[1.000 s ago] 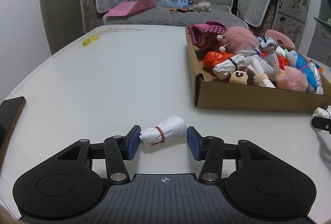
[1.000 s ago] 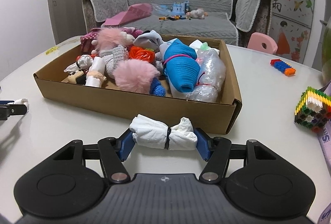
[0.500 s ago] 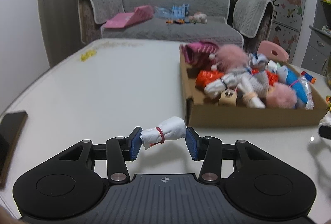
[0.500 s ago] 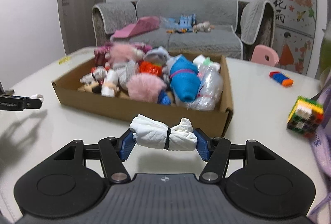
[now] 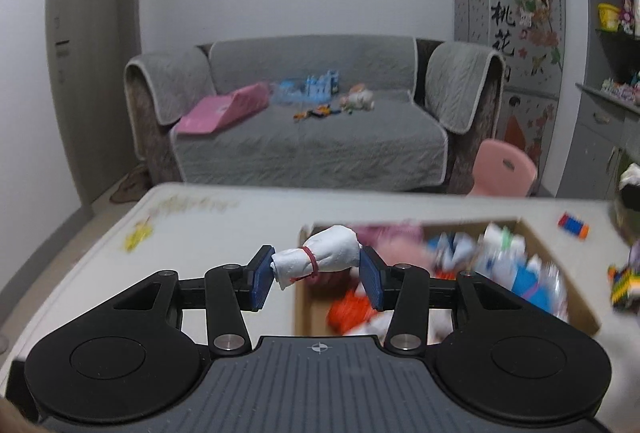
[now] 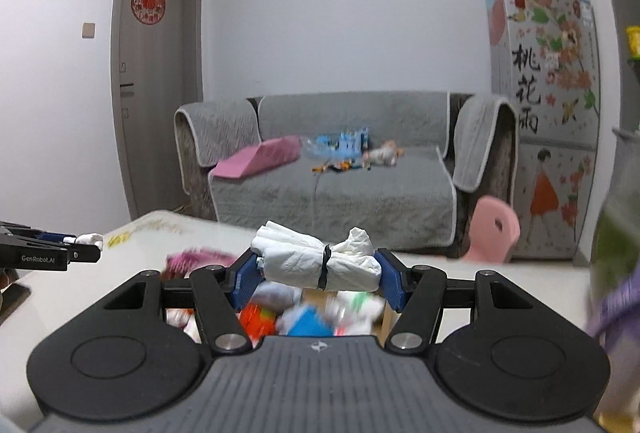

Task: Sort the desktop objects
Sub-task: 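Carry both white bundles over the cardboard box, then lower both white bundles into the box and open both grippers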

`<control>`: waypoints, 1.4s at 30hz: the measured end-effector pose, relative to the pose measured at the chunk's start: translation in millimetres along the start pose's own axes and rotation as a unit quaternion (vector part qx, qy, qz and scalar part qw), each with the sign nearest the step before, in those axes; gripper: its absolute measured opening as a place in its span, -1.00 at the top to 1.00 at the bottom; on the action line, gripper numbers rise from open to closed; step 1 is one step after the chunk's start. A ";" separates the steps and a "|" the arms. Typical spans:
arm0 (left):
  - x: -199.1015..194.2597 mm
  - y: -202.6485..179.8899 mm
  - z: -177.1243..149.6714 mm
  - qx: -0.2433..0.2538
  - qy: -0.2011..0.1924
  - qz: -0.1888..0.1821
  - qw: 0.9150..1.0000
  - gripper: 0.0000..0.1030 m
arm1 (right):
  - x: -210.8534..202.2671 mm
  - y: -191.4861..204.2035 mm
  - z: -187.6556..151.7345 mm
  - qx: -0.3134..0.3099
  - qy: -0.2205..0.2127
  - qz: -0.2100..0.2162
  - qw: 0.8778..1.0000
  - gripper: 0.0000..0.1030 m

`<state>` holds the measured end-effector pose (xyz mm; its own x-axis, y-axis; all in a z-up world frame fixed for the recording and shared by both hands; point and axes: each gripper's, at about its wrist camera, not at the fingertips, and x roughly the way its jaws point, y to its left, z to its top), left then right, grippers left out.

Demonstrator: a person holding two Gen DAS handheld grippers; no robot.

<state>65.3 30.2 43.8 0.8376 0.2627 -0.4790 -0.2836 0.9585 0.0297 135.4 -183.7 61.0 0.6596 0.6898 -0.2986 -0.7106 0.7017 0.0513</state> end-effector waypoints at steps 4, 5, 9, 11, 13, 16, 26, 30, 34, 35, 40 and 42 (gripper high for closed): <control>33.0 -22.1 21.3 0.005 0.009 -0.011 1.000 -0.02 | 30.2 -3.9 12.3 -0.003 -0.002 0.003 1.000 -0.12; 40.9 -26.4 22.2 0.004 0.013 -0.018 1.000 -0.02 | 37.8 -5.5 13.0 0.002 0.000 0.007 1.000 -0.12; 72.2 -44.3 15.4 0.011 0.041 -0.036 0.998 -0.02 | 67.2 -7.2 5.5 0.009 0.015 0.020 1.000 -0.12; 84.5 -49.0 8.6 0.016 0.060 -0.043 0.997 -0.02 | 76.5 -7.0 -1.4 0.007 0.028 0.023 0.999 -0.12; 92.7 -51.2 0.4 0.020 0.072 -0.049 0.996 -0.02 | 81.4 -9.0 -6.3 0.005 0.039 0.024 0.999 -0.12; 99.4 -55.7 -9.2 0.034 0.080 -0.041 0.995 -0.02 | 88.4 -14.4 -15.5 0.014 0.055 0.024 0.998 -0.12; 109.7 -60.9 -19.6 0.044 0.099 -0.042 0.993 -0.02 | 103.4 -11.3 -31.1 0.022 0.101 0.016 0.995 -0.12; 116.1 -59.7 -24.4 0.045 0.107 -0.042 0.992 -0.03 | 109.3 -12.8 -35.1 0.022 0.112 0.011 0.993 -0.13; 120.6 -59.1 -30.1 0.046 0.117 -0.042 0.991 -0.03 | 113.1 -15.2 -37.2 0.023 0.118 0.007 0.993 -0.13; 121.3 -59.0 -31.2 0.045 0.119 -0.043 0.991 -0.03 | 113.5 -15.4 -37.6 0.023 0.119 0.006 0.993 -0.13; 119.5 -60.6 -33.3 0.050 0.117 -0.044 0.991 -0.03 | 116.5 -18.0 -41.1 0.026 0.126 0.001 0.992 -0.13; 120.2 -60.3 -33.8 0.049 0.120 -0.045 0.991 -0.04 | 118.0 -17.3 -42.5 0.026 0.128 -0.003 0.991 -0.14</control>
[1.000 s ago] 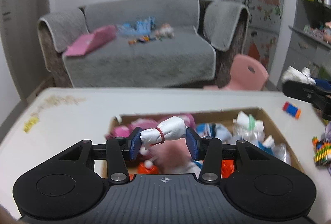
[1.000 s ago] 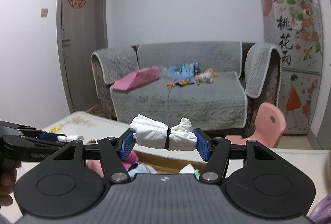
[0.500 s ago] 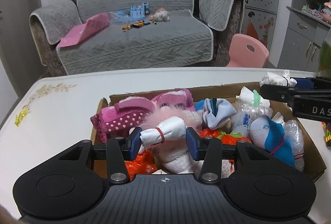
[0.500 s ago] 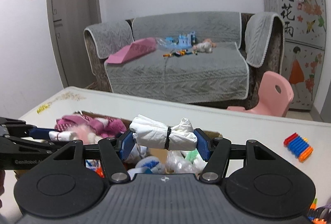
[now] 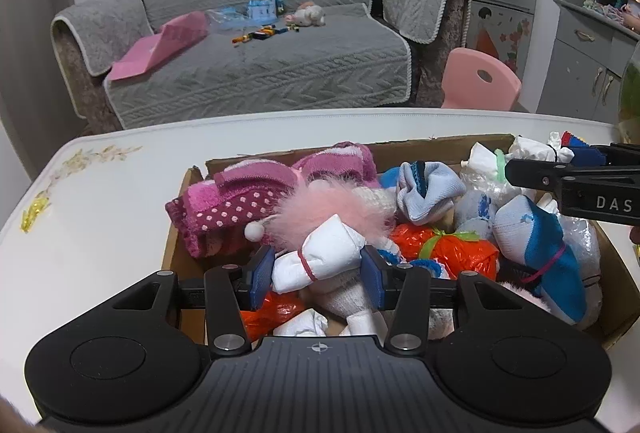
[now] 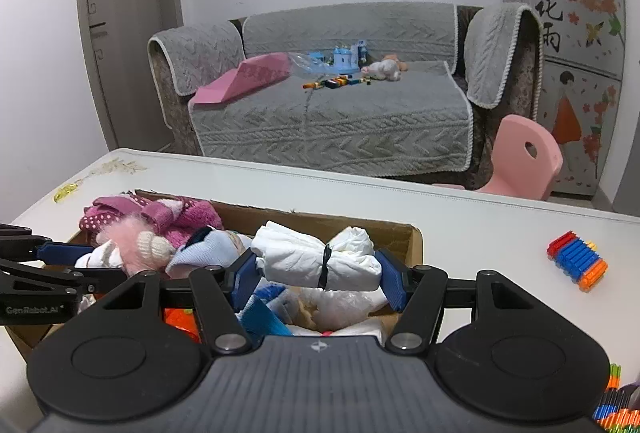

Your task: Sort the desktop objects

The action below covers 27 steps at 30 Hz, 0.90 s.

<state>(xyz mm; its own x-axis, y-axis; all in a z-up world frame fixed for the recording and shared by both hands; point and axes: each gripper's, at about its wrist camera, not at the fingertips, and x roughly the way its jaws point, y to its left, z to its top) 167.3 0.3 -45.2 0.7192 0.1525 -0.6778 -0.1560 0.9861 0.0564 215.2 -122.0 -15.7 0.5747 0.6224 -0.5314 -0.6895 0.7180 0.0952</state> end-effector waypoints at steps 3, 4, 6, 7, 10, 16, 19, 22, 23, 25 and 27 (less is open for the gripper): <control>1.3 -0.5 -1.8 0.002 0.005 -0.004 1.000 -0.11 | 1.2 -0.1 -1.4 0.003 0.002 -0.006 1.000 -0.21; 0.6 -1.2 -2.8 0.006 0.002 -0.003 1.000 -0.20 | 1.3 -0.9 -1.1 0.002 0.002 -0.007 1.000 -0.27; -1.7 -1.7 -4.6 0.011 -0.004 0.003 1.000 -0.50 | -0.1 -0.7 -0.4 0.001 -0.002 -0.009 1.000 -0.39; -3.5 -1.6 -5.2 0.012 -0.007 0.005 1.000 -0.67 | -0.9 -1.0 0.1 0.000 -0.004 -0.008 1.000 -0.41; -9.1 -1.7 -6.3 0.016 -0.018 0.003 1.000 -0.73 | -4.3 0.3 2.0 -0.001 -0.009 -0.008 1.000 -0.44; -23.1 -0.4 -7.4 0.022 -0.025 0.018 0.999 -0.88 | -20.9 2.6 3.2 -0.004 -0.025 -0.004 1.000 -0.51; -36.1 1.8 -9.5 0.019 -0.017 0.022 0.999 -0.98 | -38.6 9.7 0.9 -0.017 -0.039 -0.002 0.999 -0.63; -60.1 1.2 -19.0 0.025 -0.032 0.021 0.999 -0.99 | -59.6 17.9 -3.4 -0.031 -0.053 0.000 0.998 -0.70; -70.0 0.5 -22.6 0.024 -0.042 0.023 0.999 -0.99 | -68.7 19.8 -6.1 -0.030 -0.058 0.002 0.998 -0.74; -88.3 -2.1 -29.0 0.016 -0.050 0.022 0.998 -0.99 | -87.3 22.6 -12.2 -0.025 -0.068 0.009 0.997 -0.82; -105.2 -4.3 -38.2 0.002 -0.049 0.009 0.999 -0.99 | -110.4 25.7 -25.6 -0.020 -0.082 0.012 0.996 -0.89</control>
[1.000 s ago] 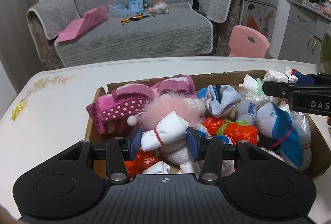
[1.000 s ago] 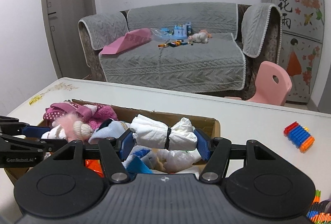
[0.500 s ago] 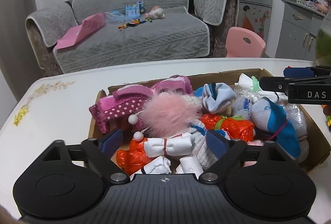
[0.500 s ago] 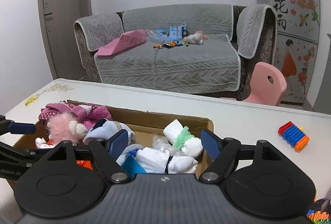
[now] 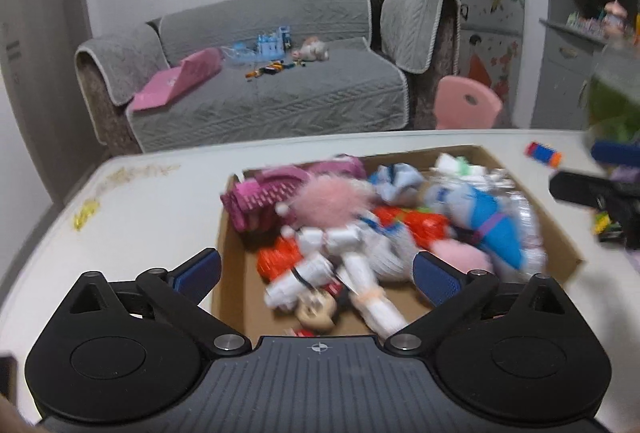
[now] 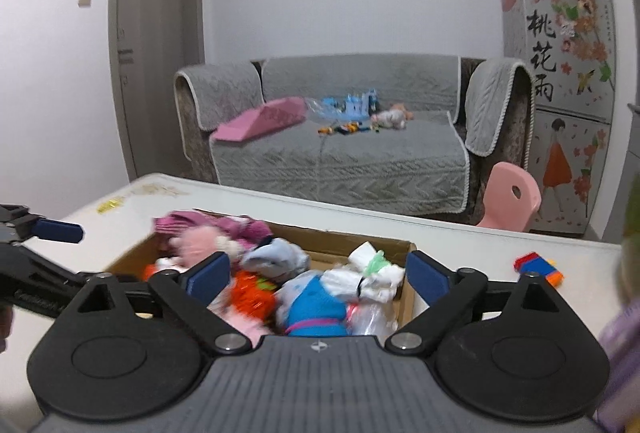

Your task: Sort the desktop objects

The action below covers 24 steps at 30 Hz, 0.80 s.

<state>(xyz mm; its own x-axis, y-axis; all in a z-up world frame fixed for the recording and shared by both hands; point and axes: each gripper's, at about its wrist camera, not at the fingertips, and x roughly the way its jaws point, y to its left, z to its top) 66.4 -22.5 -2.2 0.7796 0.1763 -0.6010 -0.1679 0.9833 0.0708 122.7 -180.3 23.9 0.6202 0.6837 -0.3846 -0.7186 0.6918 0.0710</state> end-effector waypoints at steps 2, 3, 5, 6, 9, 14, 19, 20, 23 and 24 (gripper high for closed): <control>-20.0 -1.8 -11.6 -0.020 0.004 -0.006 1.000 -0.99 | -26.9 2.0 -14.8 0.008 -0.019 -0.004 1.000 -0.98; -29.6 -3.6 -17.8 -0.028 0.004 -0.006 1.000 -0.99 | -37.9 2.6 -22.1 0.016 -0.030 -0.006 0.999 -0.98; -50.0 -9.4 -30.4 -0.034 0.007 -0.003 0.999 -0.99 | -63.2 0.9 -46.2 0.034 -0.044 -0.001 0.998 -0.98; -60.1 -13.6 -36.3 -0.032 0.009 -0.004 0.999 -0.99 | -73.2 -0.2 -55.6 0.042 -0.049 0.002 0.998 -0.98; -90.5 -25.8 -51.7 -0.029 0.015 -0.011 0.999 -0.99 | -99.7 -3.7 -82.1 0.066 -0.046 0.009 0.997 -0.98; -131.5 -48.2 -64.1 -0.024 0.006 -0.033 0.999 -0.99 | -127.3 9.1 -83.9 0.053 -0.082 0.024 0.995 -0.99; -156.4 -65.2 -62.1 -0.006 -0.013 -0.038 0.999 -0.99 | -120.7 14.2 -87.2 0.031 -0.077 0.023 0.996 -0.99; -159.6 -67.3 -61.3 -0.003 -0.017 -0.039 0.999 -0.99 | -115.0 15.2 -86.2 0.029 -0.069 0.020 0.997 -0.99; -164.5 -69.8 -59.9 -0.002 -0.023 -0.041 0.999 -0.99 | -105.7 15.6 -84.0 0.030 -0.060 0.013 0.998 -0.99; -164.1 -69.6 -59.0 -0.003 -0.023 -0.040 0.999 -0.99 | -103.1 15.2 -83.1 0.032 -0.059 0.012 0.998 -0.99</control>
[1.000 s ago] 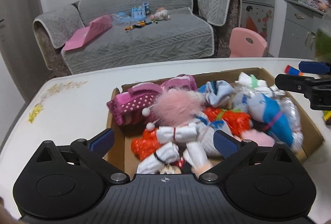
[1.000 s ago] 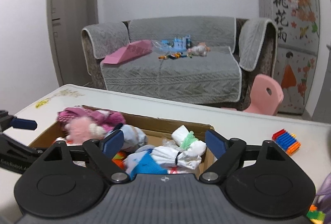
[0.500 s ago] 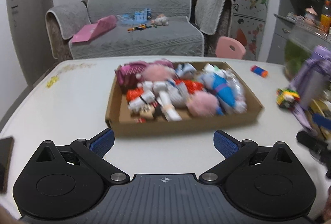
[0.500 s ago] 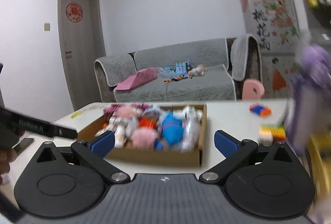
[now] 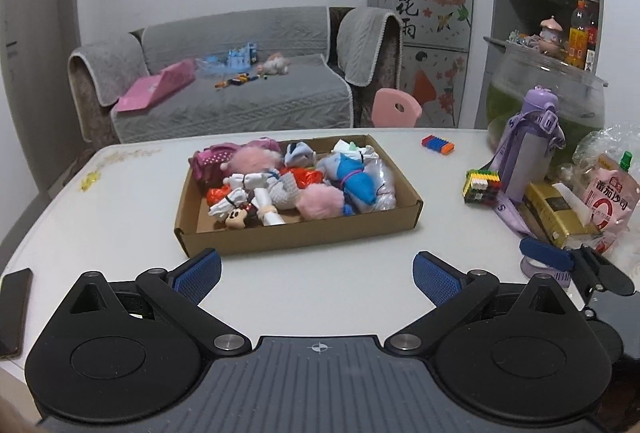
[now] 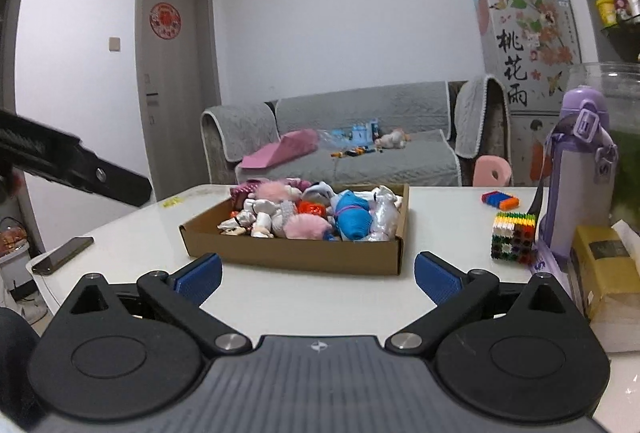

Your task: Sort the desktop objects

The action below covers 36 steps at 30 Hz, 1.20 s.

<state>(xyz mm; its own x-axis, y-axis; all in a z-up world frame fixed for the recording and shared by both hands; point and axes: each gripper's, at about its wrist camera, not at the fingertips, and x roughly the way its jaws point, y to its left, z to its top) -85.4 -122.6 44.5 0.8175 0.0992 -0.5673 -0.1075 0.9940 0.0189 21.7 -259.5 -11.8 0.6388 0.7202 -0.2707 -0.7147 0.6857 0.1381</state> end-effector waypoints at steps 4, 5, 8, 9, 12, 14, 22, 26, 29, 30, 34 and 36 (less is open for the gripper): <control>6.7 2.9 2.2 -0.005 0.004 0.007 1.000 -0.99 | 3.1 -1.8 -3.8 0.003 0.008 -0.008 1.000 -0.99; 8.6 4.1 2.6 -0.007 0.006 0.009 1.000 -0.99 | 2.5 -1.7 -5.2 0.003 0.010 -0.008 1.000 -0.99; 14.1 7.6 3.3 -0.011 0.009 0.012 1.000 -0.99 | -1.6 0.8 -12.3 -0.003 0.024 -0.016 1.000 -0.99; 15.2 8.6 3.1 -0.011 0.008 0.013 1.000 -0.99 | -1.5 2.4 -13.4 -0.007 0.035 -0.023 0.999 -0.99; 21.9 10.9 3.2 -0.009 0.011 0.017 1.000 -0.99 | 6.3 1.3 -7.5 -0.015 0.054 -0.044 0.997 -0.99; 28.2 12.4 3.2 -0.008 0.017 0.021 1.000 -0.99 | 13.5 0.7 0.5 -0.017 0.068 -0.067 0.995 -0.99; 33.8 17.0 8.7 -0.010 0.019 0.022 1.000 -0.99 | 17.8 1.2 26.5 -0.015 0.080 -0.088 0.993 -0.99; 33.9 18.0 10.4 -0.006 0.016 0.023 1.000 -0.99 | 23.4 4.0 30.4 -0.032 0.093 -0.096 0.990 -0.99; 35.6 17.6 10.3 -0.004 0.017 0.023 1.000 -0.99 | 25.4 3.5 31.1 -0.031 0.105 -0.100 0.989 -0.99; 36.2 17.4 10.6 -0.003 0.017 0.023 1.000 -0.99 | 25.6 3.2 31.8 -0.031 0.108 -0.101 0.989 -0.99; 35.3 17.2 13.3 -0.002 0.014 0.020 1.000 -0.99 | 28.0 3.9 36.2 -0.036 0.120 -0.105 0.986 -0.99; 35.4 16.7 14.9 -0.002 0.013 0.019 1.000 -0.99 | 28.4 4.0 38.0 -0.039 0.121 -0.103 0.986 -0.99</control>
<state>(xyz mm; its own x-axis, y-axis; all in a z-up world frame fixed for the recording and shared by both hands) -49.8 -101.7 37.1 0.7979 0.1360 -0.5873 -0.1407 0.9893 0.0379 47.8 -232.3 17.2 0.6922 0.5137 -0.5069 -0.6027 0.7978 -0.0144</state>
